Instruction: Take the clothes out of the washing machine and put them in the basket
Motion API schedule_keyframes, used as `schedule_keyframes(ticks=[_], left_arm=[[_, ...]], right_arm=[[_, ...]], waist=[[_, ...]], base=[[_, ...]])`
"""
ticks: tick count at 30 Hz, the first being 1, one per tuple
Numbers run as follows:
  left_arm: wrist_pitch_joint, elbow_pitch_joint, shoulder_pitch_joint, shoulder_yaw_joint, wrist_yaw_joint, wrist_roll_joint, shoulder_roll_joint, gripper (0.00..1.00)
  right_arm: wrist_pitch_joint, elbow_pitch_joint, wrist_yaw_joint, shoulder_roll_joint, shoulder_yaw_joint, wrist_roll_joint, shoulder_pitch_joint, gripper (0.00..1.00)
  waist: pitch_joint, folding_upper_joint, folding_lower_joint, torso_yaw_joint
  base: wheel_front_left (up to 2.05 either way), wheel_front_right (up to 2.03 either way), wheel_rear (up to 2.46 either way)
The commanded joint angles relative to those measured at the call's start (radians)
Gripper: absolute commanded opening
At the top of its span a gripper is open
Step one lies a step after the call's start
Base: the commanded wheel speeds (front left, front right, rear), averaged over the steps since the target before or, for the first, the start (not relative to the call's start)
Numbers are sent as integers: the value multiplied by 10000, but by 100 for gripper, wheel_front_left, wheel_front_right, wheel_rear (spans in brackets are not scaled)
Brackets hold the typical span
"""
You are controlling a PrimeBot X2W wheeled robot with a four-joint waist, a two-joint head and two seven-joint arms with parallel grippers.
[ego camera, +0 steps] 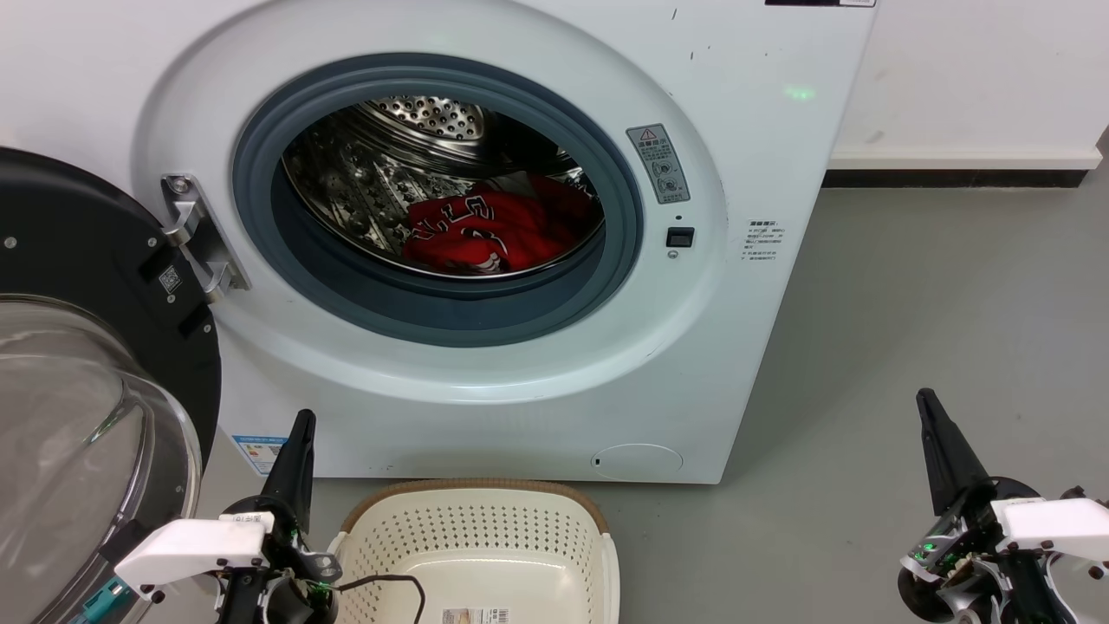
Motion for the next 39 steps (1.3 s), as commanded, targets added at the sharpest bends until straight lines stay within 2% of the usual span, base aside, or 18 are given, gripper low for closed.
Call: schedule_keyframes(ticks=[1, 5, 6, 13, 17, 22, 39], left_arm=[[18, -4, -61, 23, -20, -17, -3, 0], [18, -4, -61, 23, -22, -17, -3, 0], [-1, 9, 2, 0, 0, 2, 0, 100], [-200, 134, 317, -109, 2, 82, -29, 100], [-403, -3, 370, -129, 2, 556, -27, 100], [-645, -251, 408, -169, 96, 1522, -24, 100], [-1370, -1120, 666, -640, 876, 5012, -16, 100]], right_arm=[[-1, 13, 0, 35, 6, -44, -128, 0], [-1, 13, 0, 35, 6, -44, -129, 0], [-1, 7, 0, 0, 0, -1, 1, 100], [-187, 222, 0, 8, 49, -99, 331, 100], [-392, 140, 0, 9, 29, -485, 413, 100], [-635, -141, 0, 10, -11, -1442, 506, 100], [-1361, -1295, 0, 11, 211, -5398, 910, 100]], waist=[[0, 0, 0, 0], [0, 0, 0, 0], [0, 0, 0, 0], [3, 0, 0, 1], [6, 0, 0, 1], [14, 0, 0, -1], [28, 0, 0, -5]], base=[[0, 0, 0], [0, 0, 0], [0, 0, 0], [0, 0, 0], [0, 0, 0], [0, 0, 0], [0, 0, 0]])
